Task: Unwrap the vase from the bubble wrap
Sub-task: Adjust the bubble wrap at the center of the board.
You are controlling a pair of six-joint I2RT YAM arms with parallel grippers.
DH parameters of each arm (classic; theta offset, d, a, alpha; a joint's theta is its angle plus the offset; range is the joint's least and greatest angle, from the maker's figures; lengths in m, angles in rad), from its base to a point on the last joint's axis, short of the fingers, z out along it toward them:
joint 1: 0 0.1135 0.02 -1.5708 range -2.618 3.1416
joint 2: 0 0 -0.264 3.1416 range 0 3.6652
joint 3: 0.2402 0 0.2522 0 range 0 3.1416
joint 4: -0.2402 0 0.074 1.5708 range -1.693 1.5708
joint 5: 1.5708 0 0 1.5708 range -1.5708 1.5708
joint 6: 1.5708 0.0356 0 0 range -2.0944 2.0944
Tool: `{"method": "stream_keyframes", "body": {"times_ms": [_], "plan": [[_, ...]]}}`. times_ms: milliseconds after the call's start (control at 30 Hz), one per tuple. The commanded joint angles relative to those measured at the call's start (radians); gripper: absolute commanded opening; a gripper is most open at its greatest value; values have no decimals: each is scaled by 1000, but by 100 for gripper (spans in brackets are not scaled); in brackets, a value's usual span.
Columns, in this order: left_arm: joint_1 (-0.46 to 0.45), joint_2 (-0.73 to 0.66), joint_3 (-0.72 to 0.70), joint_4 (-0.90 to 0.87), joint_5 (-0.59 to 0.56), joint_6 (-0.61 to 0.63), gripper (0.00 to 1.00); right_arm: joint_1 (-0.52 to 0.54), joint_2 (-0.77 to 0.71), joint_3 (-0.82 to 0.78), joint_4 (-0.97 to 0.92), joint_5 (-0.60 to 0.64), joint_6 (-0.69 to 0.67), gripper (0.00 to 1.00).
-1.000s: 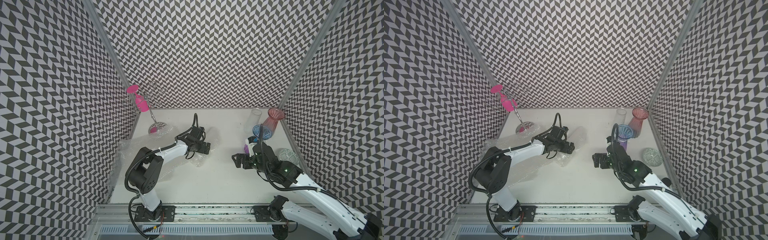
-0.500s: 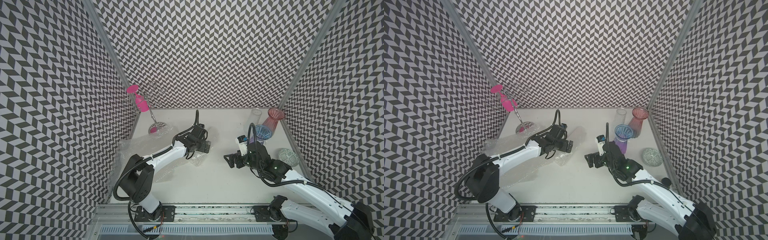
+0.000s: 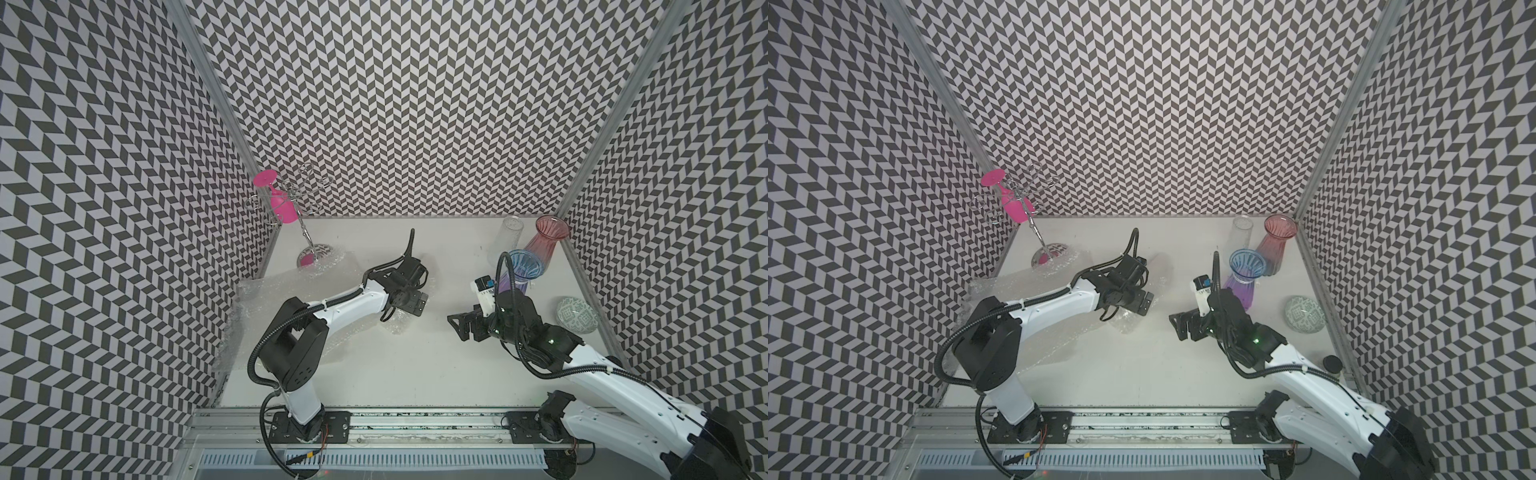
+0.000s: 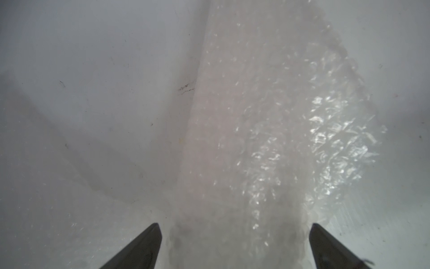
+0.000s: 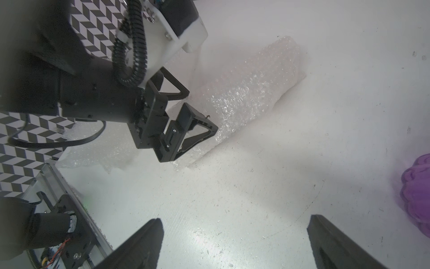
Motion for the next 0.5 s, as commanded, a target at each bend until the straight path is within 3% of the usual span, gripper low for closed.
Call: {"method": "stream_keyframes", "body": {"times_ms": [0,133,300,467], "plan": [[-11,25,31,-6,8,22,99,5,-49,-19,14,20,20,99],[-1,69,35,12,10,27,94,5,-96,-43,31,36,30,99],[61,70,29,51,131,3,90,5,-98,-39,26,35,32,99],[172,9,-48,168,449,-112,77,5,-93,-45,34,30,28,99]]}}
